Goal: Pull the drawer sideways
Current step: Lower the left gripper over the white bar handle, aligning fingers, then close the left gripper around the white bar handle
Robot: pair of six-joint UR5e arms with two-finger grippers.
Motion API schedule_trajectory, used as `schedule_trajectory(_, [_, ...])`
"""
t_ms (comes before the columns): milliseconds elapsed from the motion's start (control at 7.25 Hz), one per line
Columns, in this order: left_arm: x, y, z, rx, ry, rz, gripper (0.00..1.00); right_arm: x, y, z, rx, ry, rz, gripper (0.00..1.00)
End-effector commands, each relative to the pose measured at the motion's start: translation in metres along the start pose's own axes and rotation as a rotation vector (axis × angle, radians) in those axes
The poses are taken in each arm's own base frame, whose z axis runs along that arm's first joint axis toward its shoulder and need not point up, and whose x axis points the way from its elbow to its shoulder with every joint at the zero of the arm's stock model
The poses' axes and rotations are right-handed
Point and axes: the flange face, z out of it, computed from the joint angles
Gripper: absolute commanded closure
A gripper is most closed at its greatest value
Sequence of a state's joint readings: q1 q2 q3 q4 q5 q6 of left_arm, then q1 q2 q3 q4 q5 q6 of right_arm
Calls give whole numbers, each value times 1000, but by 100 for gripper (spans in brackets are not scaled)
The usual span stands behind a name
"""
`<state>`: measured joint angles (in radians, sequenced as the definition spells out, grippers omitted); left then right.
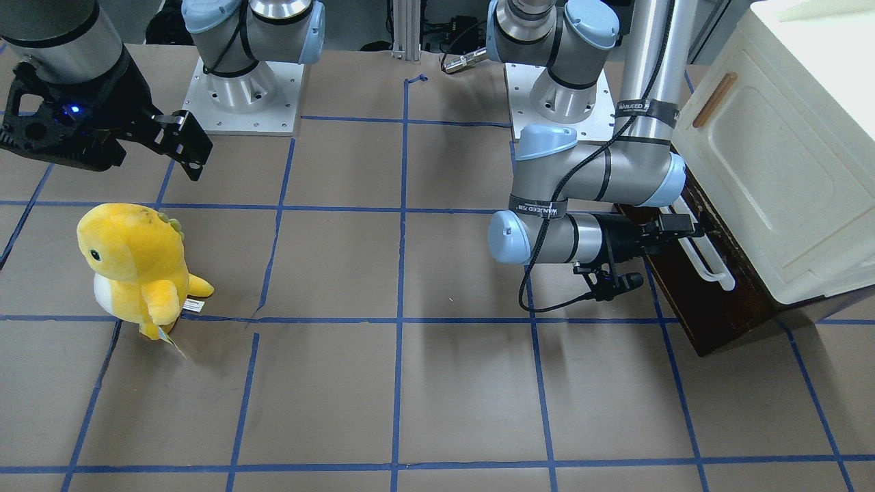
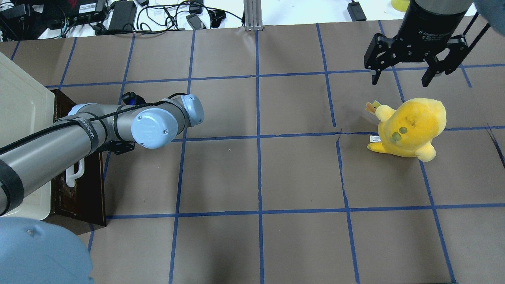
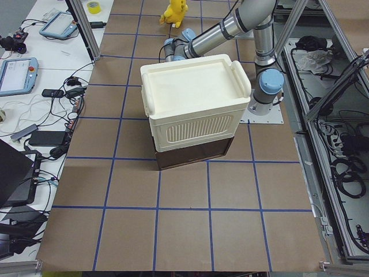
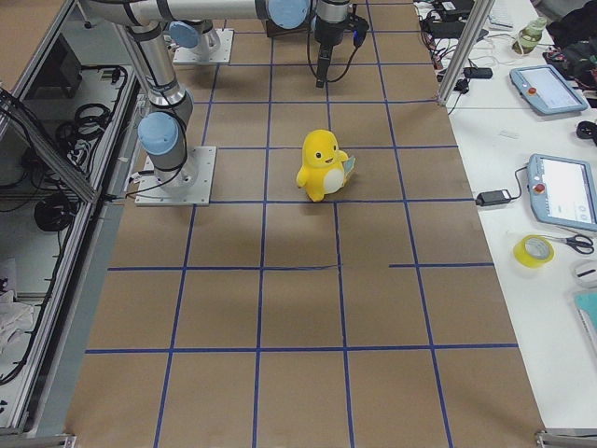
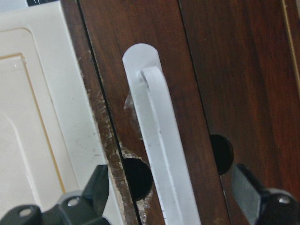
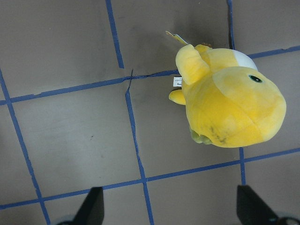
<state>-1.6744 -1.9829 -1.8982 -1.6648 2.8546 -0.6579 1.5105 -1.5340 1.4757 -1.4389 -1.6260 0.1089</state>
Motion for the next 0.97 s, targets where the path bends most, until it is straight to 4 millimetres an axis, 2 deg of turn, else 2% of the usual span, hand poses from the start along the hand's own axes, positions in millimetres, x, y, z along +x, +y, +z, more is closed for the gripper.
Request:
schedule_trajectory(0, [8,6,4,26,-47,-14,0,0,0,0,0,0,0,0])
schedule_trajectory(828, [14,6,9,46,-90,-11,0,0,0,0,0,0,0,0])
